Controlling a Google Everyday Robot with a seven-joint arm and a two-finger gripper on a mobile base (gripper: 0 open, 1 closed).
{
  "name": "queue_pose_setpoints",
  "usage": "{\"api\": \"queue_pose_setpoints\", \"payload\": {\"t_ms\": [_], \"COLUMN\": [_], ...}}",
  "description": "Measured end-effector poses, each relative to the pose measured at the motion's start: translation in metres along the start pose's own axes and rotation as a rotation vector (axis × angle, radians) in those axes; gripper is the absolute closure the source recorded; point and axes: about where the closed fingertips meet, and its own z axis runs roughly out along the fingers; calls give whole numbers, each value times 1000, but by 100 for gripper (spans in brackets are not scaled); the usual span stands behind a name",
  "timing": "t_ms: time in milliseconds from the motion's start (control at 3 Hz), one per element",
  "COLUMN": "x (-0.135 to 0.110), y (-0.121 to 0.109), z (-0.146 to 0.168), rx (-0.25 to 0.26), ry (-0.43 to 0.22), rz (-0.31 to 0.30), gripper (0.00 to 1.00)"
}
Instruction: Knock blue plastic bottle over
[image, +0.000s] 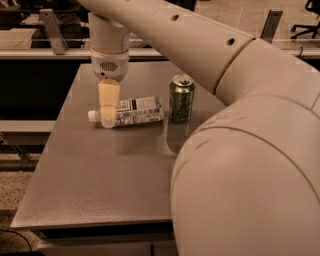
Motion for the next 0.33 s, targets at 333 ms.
{"api": "queue_pose_setpoints", "payload": {"t_ms": [333], "x": [0], "y": [0], "z": [0], "rx": [-1], "ry": [0], "rz": [0], "gripper": [0]}}
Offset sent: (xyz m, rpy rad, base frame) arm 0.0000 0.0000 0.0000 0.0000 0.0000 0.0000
